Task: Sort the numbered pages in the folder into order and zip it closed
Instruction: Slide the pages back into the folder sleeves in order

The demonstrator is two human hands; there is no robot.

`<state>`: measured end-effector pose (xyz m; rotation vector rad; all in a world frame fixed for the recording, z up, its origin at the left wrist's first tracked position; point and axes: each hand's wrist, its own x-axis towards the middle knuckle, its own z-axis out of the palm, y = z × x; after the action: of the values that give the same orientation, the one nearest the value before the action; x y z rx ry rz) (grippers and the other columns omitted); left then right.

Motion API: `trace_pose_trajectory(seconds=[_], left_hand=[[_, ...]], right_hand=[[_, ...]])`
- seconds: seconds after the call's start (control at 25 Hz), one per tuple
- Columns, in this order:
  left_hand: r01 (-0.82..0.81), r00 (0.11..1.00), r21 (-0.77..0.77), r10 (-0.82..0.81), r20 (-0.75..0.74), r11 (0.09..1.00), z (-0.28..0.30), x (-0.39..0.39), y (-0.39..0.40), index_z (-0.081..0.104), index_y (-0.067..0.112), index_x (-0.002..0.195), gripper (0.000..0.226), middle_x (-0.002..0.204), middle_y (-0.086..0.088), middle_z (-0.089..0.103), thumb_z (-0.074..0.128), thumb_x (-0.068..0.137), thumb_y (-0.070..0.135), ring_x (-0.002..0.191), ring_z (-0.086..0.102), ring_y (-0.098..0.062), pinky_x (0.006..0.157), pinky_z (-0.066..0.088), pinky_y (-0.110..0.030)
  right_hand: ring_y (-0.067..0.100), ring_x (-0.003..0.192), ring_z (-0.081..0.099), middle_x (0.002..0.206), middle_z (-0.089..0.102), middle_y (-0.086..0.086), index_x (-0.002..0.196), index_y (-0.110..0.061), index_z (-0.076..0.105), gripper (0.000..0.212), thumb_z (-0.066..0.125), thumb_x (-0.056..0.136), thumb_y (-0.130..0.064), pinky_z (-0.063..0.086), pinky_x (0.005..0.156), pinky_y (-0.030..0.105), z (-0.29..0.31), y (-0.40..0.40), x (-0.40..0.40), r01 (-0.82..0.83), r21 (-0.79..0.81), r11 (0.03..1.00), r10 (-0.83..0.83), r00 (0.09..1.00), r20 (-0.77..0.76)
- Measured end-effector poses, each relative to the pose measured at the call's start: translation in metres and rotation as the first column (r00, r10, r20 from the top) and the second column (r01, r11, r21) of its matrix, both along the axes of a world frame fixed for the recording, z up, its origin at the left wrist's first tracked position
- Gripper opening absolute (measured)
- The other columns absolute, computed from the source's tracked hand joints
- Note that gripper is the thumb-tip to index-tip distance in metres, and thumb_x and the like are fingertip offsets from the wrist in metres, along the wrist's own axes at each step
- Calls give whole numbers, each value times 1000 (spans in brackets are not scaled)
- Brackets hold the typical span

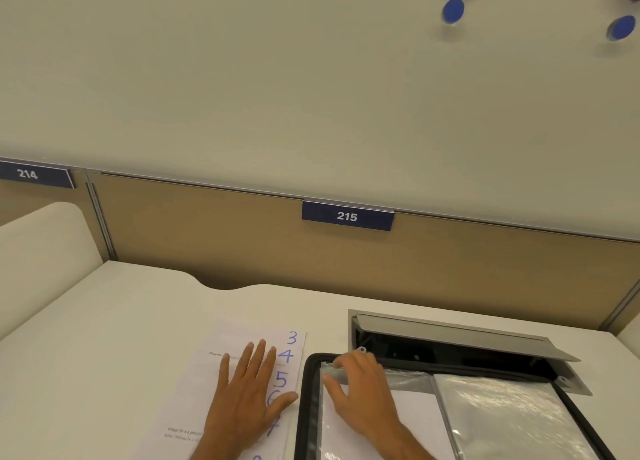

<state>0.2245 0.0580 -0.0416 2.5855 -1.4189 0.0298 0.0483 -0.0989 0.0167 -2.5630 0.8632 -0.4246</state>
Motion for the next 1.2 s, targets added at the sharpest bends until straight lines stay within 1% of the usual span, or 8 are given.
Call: trace_pose_trajectory(seconds=[0.12,0.32,0.52,0.64,0.72,0.84,1.0,1.2], left_hand=[[9,1000,-21,-9,-7,1000,-15,6,-1,49,21,140,89,142,-5,58,34,83,87,127,57,-30,114,6,-48],[-8,1000,-99,11,22,995,-24,8,-4,53,22,136,87,135,-2,64,33,83,88,119,65,-24,113,7,-45],[20,999,-73,-17,44,997,-30,12,-7,63,21,133,89,138,-2,61,36,81,88,131,42,-19,114,7,-46],[17,1000,-79,-17,5,997,-30,13,-7,57,22,136,89,138,-2,62,37,80,89,131,41,-20,114,7,-46],[9,1000,-91,-9,-2,996,-28,12,-8,51,23,137,89,137,-2,63,36,81,89,130,46,-22,114,7,-46],[-7,1000,-91,6,-11,996,-24,10,-8,49,24,137,87,136,-1,64,34,81,89,121,63,-26,112,9,-44],[-22,1000,-85,21,-10,996,-22,8,-6,47,24,140,87,138,-1,62,32,83,88,119,65,-26,112,8,-43],[-38,999,-84,37,-13,996,-18,5,-2,44,21,145,88,143,-4,57,29,86,85,122,62,-28,112,9,-42]], right_hand=[[4,114,44,125,52,-14,123,-28,54,35,53,96,-51,39,97,18,1,-12,45,-17,39,999,17,1000,-9],[16,139,36,154,37,-6,149,-26,33,62,54,96,-51,33,115,34,-6,-20,93,-67,147,987,92,980,-175],[22,139,34,155,36,-2,153,-24,26,74,57,93,-54,27,116,41,-7,-21,125,-43,131,990,76,964,-255],[21,129,41,140,48,-2,142,-26,43,63,60,90,-57,33,107,40,-5,-29,133,7,202,979,50,960,-275],[18,117,49,124,58,-4,118,-30,58,43,62,87,-60,40,100,37,-4,-31,137,31,238,971,40,957,-286],[13,97,63,100,67,-7,85,-32,55,27,69,84,-55,52,92,39,-5,-34,139,80,367,927,-18,985,-169],[11,85,68,91,67,-8,82,-28,54,22,72,89,-36,59,80,29,-4,-32,137,101,483,870,-129,991,25],[9,78,66,89,65,-9,82,-27,52,22,71,92,-30,51,65,12,6,-28,138,64,473,879,-144,980,136]])
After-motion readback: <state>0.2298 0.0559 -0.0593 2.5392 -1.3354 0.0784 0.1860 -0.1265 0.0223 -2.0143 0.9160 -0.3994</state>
